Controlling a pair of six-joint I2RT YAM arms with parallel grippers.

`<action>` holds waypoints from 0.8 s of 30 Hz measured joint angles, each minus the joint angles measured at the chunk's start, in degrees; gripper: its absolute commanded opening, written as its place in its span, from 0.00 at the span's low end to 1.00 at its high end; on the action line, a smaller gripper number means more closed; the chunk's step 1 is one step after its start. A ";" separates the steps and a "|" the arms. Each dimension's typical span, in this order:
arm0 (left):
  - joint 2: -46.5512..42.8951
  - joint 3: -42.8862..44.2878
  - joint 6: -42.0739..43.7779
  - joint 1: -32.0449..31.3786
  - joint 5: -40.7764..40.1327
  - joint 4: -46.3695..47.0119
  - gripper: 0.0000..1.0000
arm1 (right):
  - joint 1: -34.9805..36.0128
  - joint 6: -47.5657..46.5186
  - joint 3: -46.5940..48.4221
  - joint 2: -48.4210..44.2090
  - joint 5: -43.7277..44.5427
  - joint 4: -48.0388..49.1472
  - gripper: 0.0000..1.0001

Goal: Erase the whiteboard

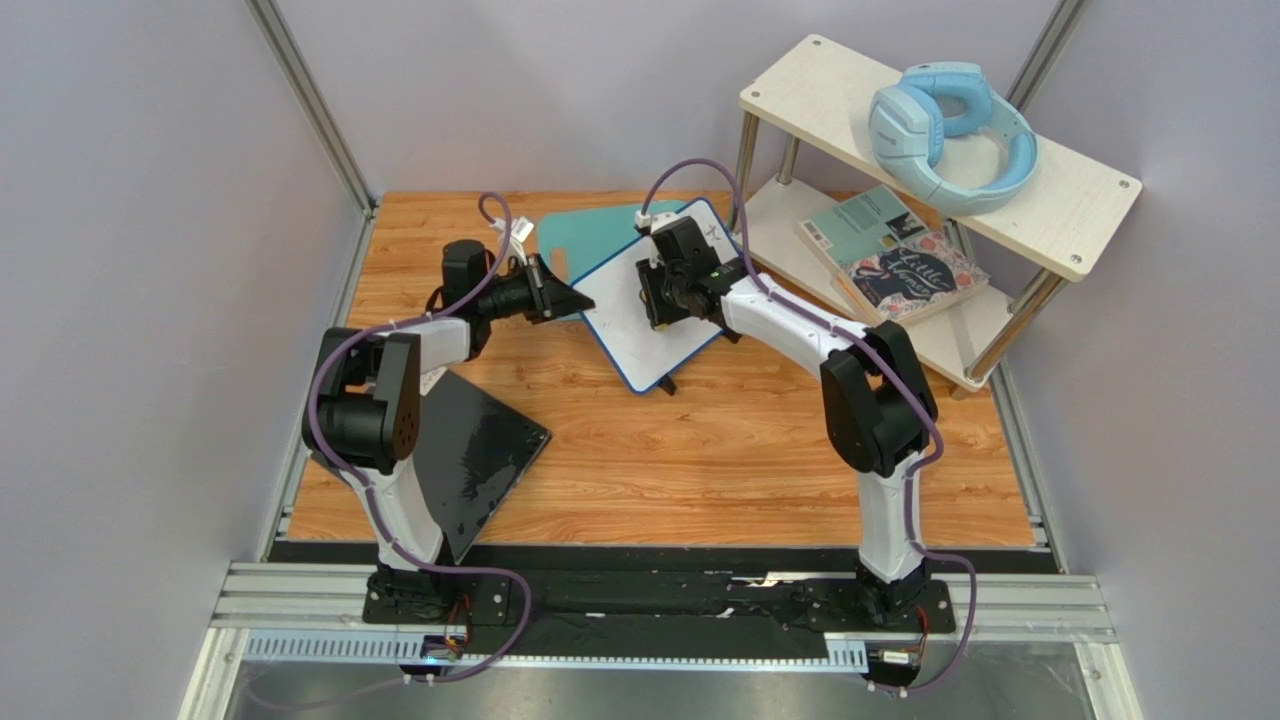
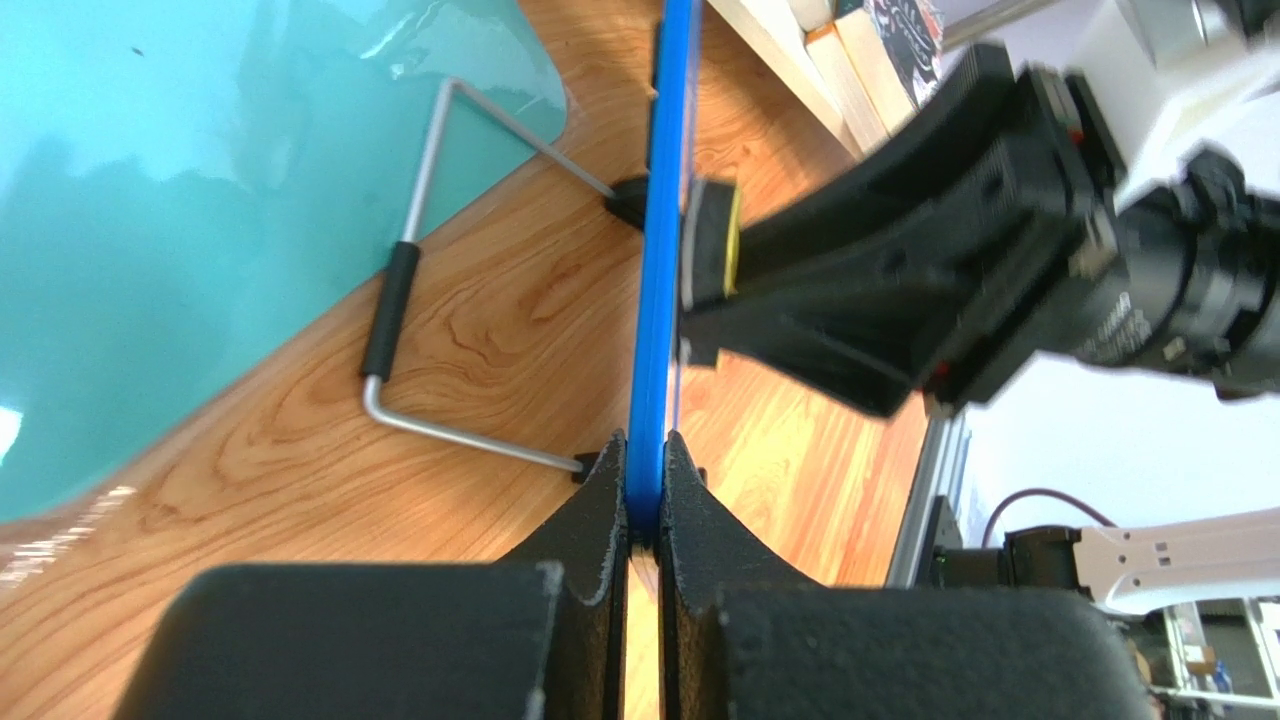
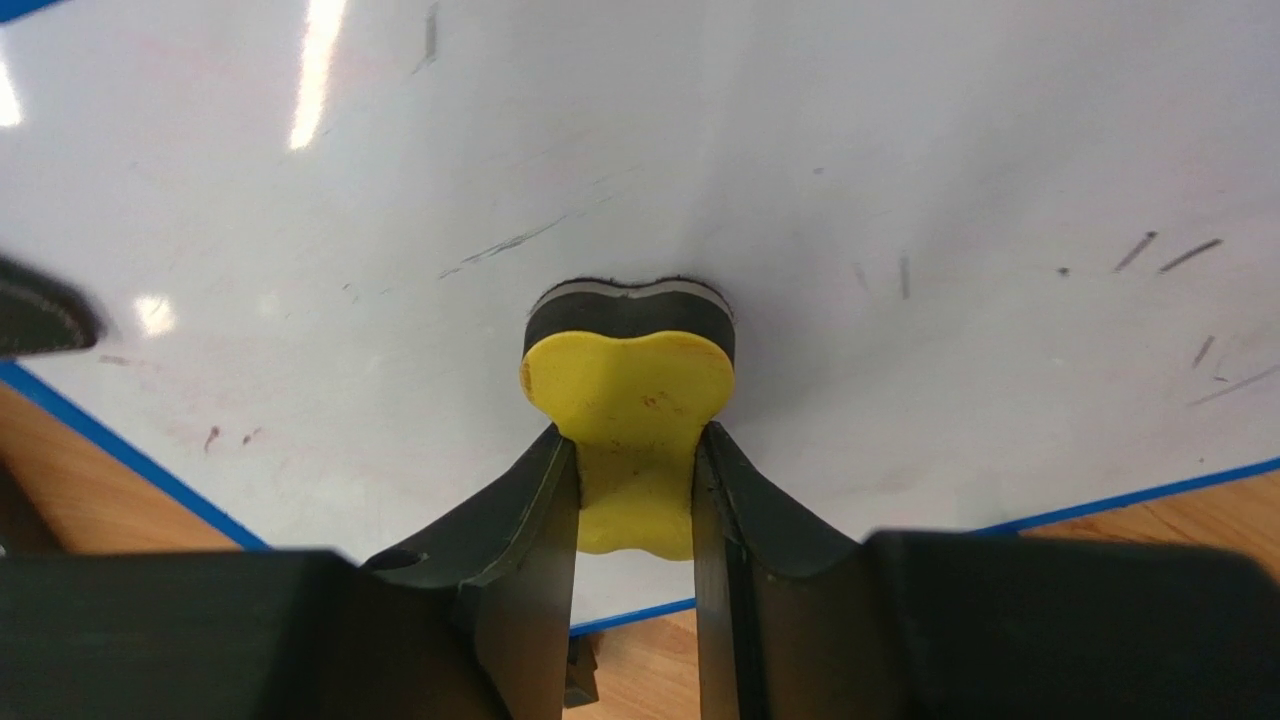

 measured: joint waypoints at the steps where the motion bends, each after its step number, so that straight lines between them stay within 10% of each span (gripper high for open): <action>1: 0.00 0.00 -0.09 -0.04 -0.13 0.00 0.00 | -0.57 0.31 0.87 0.57 -0.09 -0.02 0.00; 24: -0.02 0.72 0.17 -0.42 0.81 -1.46 0.00 | -11.52 1.27 3.65 3.93 4.68 3.19 0.00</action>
